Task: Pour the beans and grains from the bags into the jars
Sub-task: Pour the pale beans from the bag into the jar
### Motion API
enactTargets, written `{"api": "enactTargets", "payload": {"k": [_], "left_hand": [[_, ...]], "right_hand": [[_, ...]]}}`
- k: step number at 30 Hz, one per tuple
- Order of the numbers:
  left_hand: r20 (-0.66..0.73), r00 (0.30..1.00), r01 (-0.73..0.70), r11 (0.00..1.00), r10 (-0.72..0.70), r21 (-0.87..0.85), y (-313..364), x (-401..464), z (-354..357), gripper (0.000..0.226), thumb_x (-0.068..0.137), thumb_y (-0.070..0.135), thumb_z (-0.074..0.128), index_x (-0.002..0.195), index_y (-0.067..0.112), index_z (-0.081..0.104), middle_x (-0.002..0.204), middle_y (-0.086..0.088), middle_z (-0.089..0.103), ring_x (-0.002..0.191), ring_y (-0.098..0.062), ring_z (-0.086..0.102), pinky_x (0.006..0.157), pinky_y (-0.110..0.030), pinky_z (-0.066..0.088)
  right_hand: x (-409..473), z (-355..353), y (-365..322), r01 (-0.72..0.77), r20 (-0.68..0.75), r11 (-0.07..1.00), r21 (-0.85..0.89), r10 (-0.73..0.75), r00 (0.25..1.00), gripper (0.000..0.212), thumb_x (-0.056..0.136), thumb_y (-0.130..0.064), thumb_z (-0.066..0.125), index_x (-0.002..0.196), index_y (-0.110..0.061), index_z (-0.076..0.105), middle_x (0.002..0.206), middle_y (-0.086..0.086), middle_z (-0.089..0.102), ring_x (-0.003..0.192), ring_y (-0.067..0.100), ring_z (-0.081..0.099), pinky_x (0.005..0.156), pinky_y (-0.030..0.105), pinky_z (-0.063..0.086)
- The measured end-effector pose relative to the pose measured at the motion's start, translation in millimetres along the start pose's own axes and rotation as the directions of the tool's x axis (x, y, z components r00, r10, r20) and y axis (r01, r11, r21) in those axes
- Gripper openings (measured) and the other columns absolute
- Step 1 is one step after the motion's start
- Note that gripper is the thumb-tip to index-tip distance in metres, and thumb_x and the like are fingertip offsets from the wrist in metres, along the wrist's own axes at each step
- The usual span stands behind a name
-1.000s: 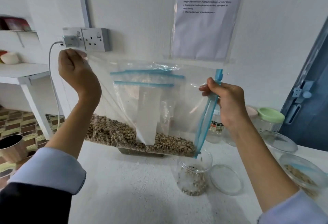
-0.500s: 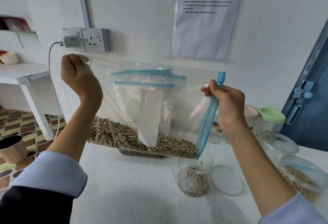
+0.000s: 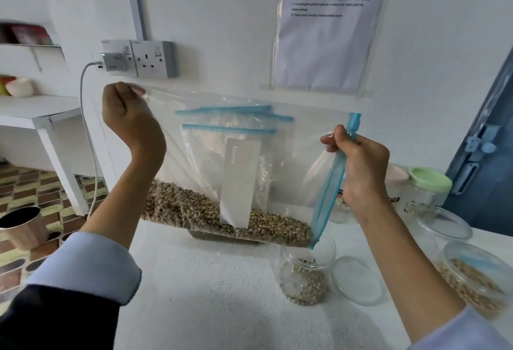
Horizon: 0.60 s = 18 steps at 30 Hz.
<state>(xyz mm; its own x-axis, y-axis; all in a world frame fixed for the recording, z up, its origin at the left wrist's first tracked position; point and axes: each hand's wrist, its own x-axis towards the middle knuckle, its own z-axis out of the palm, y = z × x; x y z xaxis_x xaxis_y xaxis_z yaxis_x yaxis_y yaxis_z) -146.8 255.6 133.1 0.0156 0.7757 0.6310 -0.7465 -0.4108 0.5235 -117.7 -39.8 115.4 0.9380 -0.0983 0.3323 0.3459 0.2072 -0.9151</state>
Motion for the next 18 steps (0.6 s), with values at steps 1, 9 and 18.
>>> {"api": "enactTargets", "payload": {"k": [1, 9, 18], "left_hand": [[-0.003, 1.0, 0.0, 1.0, 0.0, 0.021, -1.4, 0.9, -1.1, 0.032, 0.09, 0.014, 0.039, 0.062, 0.027, 0.05, 0.059, 0.004, 0.047, 0.057, -0.025, 0.038, 0.053, -0.035, 0.03], [0.008, 0.999, 0.043, 0.999, -0.043, -0.003, -3.6, 3.8, -7.0, 0.028, 0.084, 0.027, 0.041, 0.059, 0.033, 0.053, 0.06, 0.002, 0.045, 0.055, -0.018, 0.032, 0.051, -0.037, 0.022], [0.006, 0.999, 0.047, 0.999, -0.047, 0.005, -2.0, 0.3, -1.5, 0.029, 0.089, 0.018, 0.039, 0.063, 0.028, 0.049, 0.062, 0.006, 0.048, 0.059, -0.015, 0.038, 0.055, -0.035, 0.028]], "right_hand": [[0.4, -0.1, -0.4, 0.001, 0.005, 1.0, 0.003, -0.001, 1.0, 0.026, 0.09, -0.018, 0.063, 0.066, -0.013, 0.068, 0.071, 0.0, 0.069, 0.066, 0.005, 0.059, 0.084, 0.028, 0.049], [2.4, -3.2, -2.5, -0.01, 0.103, 0.998, -0.056, 0.016, 0.995, 0.025, 0.09, -0.017, 0.063, 0.066, -0.013, 0.069, 0.067, -0.004, 0.07, 0.066, 0.007, 0.059, 0.082, 0.026, 0.05], [4.4, -2.3, -2.5, 0.025, 0.065, 0.999, -0.022, -0.023, 0.998, 0.025, 0.091, -0.017, 0.063, 0.067, -0.012, 0.069, 0.069, -0.001, 0.07, 0.065, 0.007, 0.059, 0.08, 0.023, 0.049]]}}
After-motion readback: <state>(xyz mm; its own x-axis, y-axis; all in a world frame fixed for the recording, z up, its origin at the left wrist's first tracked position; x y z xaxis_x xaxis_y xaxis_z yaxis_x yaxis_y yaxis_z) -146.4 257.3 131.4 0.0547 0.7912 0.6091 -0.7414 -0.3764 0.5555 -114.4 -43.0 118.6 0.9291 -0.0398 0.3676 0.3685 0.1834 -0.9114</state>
